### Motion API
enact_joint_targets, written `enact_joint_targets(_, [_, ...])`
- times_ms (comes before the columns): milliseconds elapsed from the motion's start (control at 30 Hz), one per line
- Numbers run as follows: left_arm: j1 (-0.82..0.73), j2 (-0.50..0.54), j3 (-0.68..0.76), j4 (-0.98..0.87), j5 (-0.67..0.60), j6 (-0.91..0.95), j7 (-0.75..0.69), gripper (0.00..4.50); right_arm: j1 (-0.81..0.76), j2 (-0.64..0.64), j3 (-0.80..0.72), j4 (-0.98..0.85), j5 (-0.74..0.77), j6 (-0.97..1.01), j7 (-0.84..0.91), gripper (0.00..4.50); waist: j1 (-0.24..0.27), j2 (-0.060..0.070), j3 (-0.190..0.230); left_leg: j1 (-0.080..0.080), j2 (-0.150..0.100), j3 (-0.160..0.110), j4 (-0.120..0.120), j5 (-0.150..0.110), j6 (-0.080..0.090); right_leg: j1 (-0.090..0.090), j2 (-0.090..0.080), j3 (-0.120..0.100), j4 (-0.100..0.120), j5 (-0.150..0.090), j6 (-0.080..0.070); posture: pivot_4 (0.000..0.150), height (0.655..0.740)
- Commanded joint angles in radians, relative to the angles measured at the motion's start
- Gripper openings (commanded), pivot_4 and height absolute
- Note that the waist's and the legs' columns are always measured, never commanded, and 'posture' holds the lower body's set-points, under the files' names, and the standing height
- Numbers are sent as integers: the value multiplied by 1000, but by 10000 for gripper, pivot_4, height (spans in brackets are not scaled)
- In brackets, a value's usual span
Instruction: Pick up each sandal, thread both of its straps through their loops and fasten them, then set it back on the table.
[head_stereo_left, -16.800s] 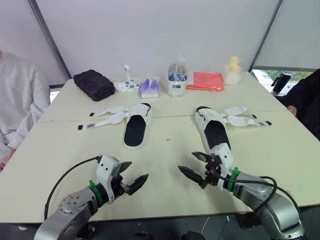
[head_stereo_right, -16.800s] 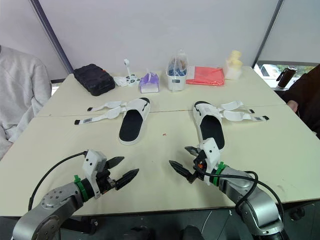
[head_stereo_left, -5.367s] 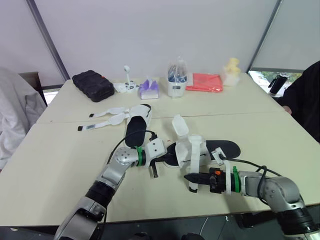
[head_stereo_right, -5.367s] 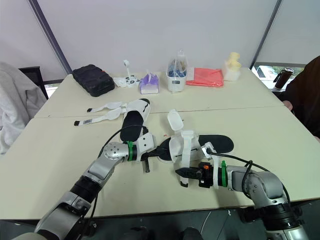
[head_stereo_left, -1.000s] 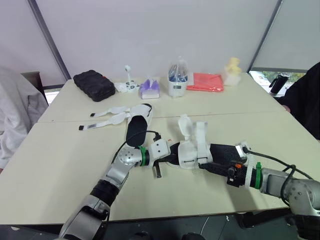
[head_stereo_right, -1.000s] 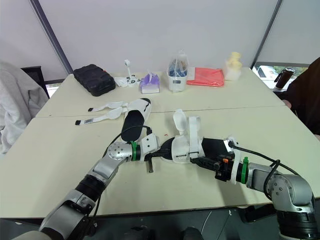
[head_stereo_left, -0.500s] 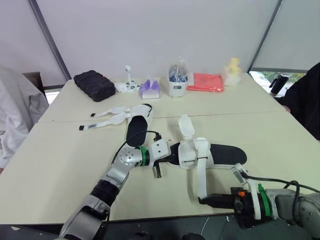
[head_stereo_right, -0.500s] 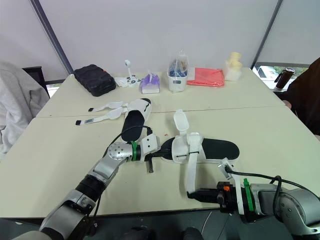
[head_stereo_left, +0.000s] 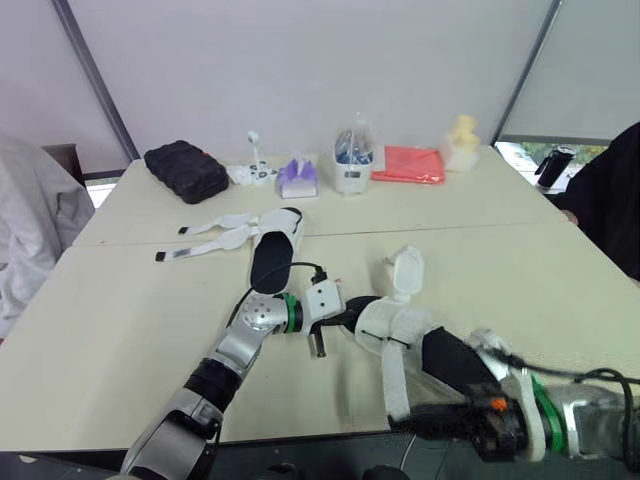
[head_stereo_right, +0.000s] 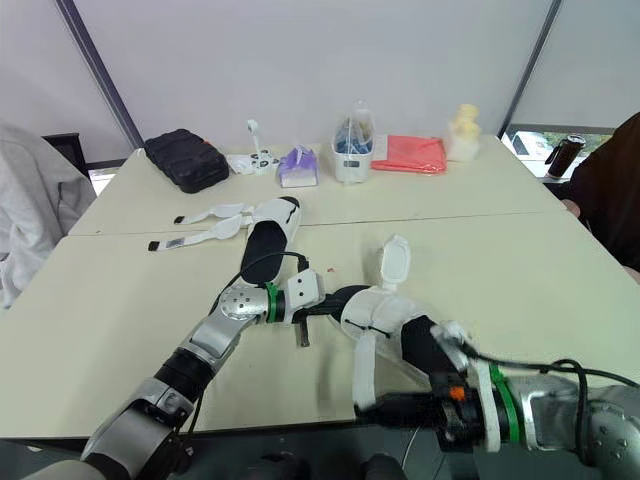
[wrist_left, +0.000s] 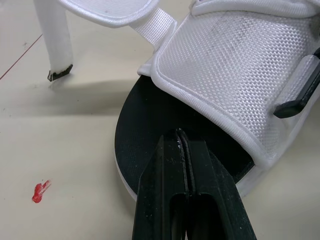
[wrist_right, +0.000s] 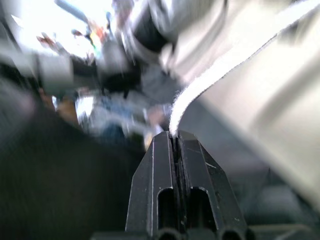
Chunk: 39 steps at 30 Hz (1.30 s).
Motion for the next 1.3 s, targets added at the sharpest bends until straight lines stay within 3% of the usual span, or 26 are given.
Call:
enact_joint_targets(33, [19, 3, -31, 26, 24, 10, -19, 0, -55, 14, -19, 67, 143, -26, -101, 506, 3, -1, 0, 0, 0, -1, 0, 0, 0, 1, 0, 0, -1, 0, 0, 1500, 7400])
enact_joint_targets(167, [27, 5, -26, 19, 18, 12, -22, 0, -97, 69, -30, 227, 268, -77, -260, 506, 2, -1, 0, -1, 0, -1, 0, -1, 1, 1, 0, 0, -2, 0, 0, 1500, 7400])
enact_joint_targets(533, [40, 3, -29, 5, 19, 18, -19, 0, -103, 130, -53, 345, 517, -188, -497, 506, 0, 0, -1, -1, 0, -1, 0, -1, 1, 1, 0, 1, -2, 0, 0, 1500, 7400])
enact_joint_targets(1033, [39, -1, -35, 9, 21, 16, -22, 0, -65, 166, -40, 374, 582, -272, -643, 506, 0, 0, -1, -1, 0, -1, 0, -1, 1, 1, 0, 1, -2, 0, 0, 1500, 7400])
enact_joint_targets(1133, [39, -3, -35, 10, 22, 15, -20, 0, -67, 177, -40, 382, 582, -283, -672, 9696, 0, 0, -1, 0, 0, -1, 0, -1, 1, 1, 0, 1, -2, 0, 0, 1500, 7400])
enact_joint_targets(1300, [42, -3, -35, 7, 23, 16, -18, 0, -79, 192, -75, 389, 582, -291, -680, 34924, 1, 1, -1, 0, 0, -1, 0, -1, 1, 1, 0, 1, -2, 0, 0, 1500, 7400])
